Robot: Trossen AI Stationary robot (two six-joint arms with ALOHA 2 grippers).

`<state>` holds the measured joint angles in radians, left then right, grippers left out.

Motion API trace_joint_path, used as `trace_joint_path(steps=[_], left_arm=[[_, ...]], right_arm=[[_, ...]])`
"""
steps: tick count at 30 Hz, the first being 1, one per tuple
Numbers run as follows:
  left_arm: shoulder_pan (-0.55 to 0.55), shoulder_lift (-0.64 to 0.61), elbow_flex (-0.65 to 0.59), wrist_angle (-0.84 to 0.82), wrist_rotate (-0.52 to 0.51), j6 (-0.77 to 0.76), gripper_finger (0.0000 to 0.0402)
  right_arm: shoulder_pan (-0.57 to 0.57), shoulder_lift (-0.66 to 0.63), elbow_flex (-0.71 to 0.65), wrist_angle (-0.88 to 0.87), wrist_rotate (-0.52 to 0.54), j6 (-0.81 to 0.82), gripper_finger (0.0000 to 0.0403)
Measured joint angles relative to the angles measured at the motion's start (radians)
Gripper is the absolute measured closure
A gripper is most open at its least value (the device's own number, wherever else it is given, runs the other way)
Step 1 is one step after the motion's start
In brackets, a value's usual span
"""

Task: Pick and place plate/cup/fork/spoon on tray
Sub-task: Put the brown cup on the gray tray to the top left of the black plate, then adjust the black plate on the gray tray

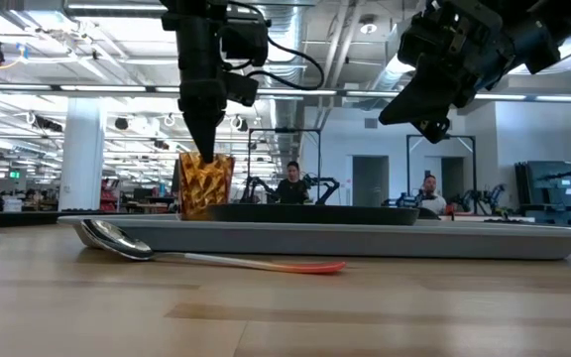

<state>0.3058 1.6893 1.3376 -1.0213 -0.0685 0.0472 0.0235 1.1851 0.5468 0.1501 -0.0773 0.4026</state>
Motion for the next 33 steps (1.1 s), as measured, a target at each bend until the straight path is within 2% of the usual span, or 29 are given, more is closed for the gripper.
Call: trace_joint_path(steps=[7,20,33], left_arm=[[0.0,0.001,0.0,-0.007,0.007,-0.025,0.0399],[0.0,0.003,0.0,-0.015,0.012,-0.024,0.0349],[0.0,0.003,0.041,-0.028,0.002,-0.015,0.0329]], right_arm=[[0.0,0.0,0.0,0.0,0.0,0.0,0.0397],[0.0,0.0,0.0,0.0,-0.001,0.0,0.0397],[0.0,0.0,0.0,0.0,-0.001,0.0,0.0389]])
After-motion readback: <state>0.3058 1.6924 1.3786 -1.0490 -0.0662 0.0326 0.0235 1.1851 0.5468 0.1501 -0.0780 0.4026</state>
